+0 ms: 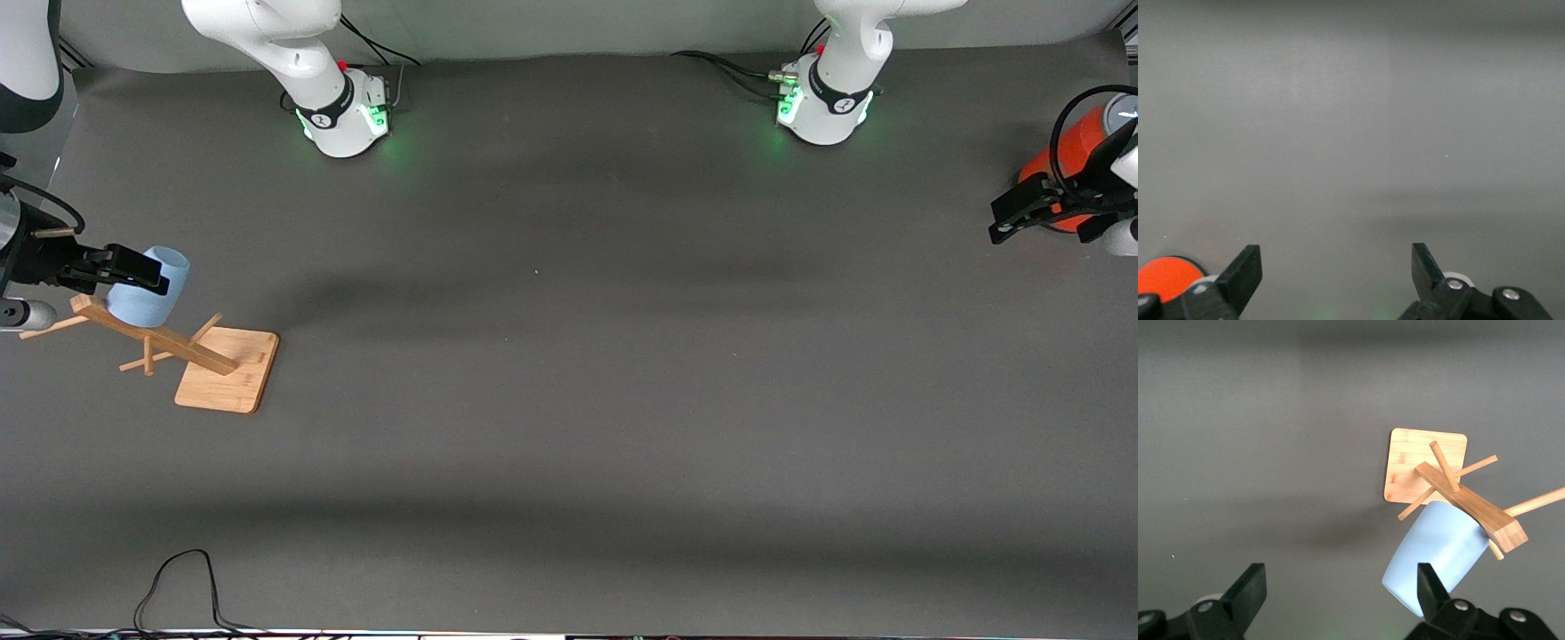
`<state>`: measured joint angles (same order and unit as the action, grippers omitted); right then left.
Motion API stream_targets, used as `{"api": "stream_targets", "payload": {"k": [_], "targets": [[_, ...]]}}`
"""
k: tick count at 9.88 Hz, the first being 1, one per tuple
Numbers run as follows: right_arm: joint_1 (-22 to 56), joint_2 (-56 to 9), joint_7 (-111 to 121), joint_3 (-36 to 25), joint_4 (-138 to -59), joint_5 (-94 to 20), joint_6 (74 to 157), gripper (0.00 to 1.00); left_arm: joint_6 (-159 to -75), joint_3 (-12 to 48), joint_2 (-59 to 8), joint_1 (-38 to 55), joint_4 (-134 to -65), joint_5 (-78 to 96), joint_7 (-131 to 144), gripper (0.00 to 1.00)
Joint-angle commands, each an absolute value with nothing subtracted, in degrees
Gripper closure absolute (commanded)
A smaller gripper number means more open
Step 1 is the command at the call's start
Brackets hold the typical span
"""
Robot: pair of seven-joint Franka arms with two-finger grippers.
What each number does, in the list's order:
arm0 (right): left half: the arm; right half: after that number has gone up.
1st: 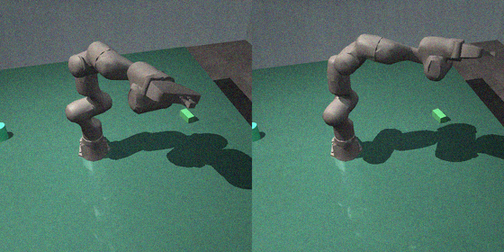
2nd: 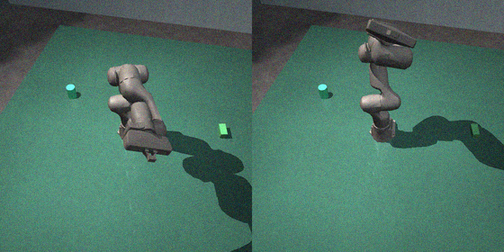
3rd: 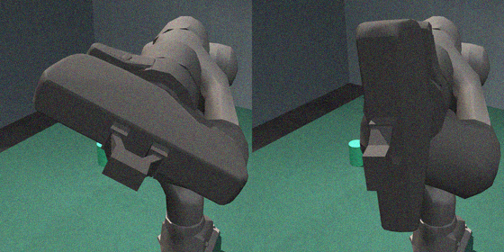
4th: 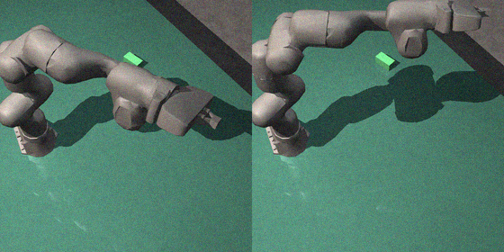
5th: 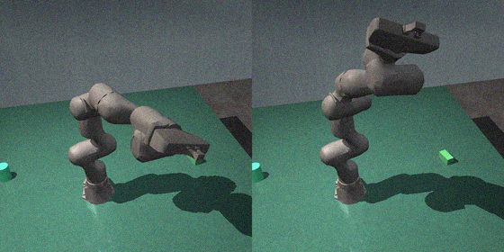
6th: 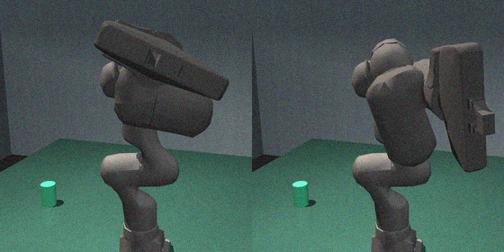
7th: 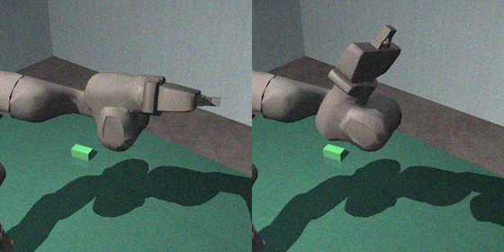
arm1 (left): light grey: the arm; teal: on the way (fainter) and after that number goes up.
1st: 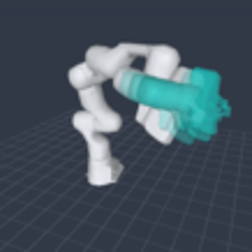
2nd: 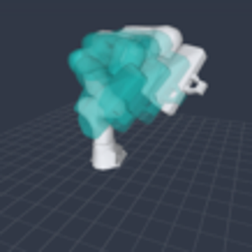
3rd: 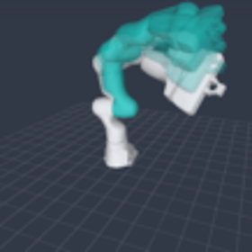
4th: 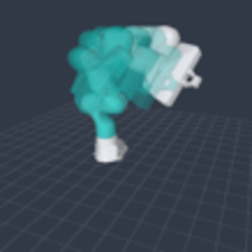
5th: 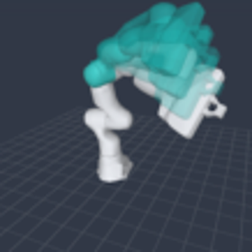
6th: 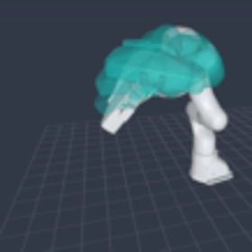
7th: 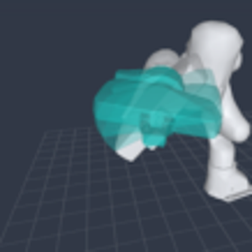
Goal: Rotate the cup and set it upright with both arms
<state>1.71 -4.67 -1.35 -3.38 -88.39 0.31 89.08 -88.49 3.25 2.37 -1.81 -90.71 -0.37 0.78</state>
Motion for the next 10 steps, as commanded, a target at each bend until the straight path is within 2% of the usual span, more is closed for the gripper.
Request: {"api": "stream_targets", "payload": {"k": [1,10], "targets": [[1.1,-3.7,-0.2,-2.8,-89.1,1.4,89.6,0.00,-87.1,3.2,2.5,-1.9,-89.6,-0.8,-0.4,0.00],[1.1,-3.8,-0.2,-3.1,-89.2,1.6,89.1,0.00,-87.7,3.3,2.1,-1.7,-88.5,0.1,-0.4,0.00]]}}
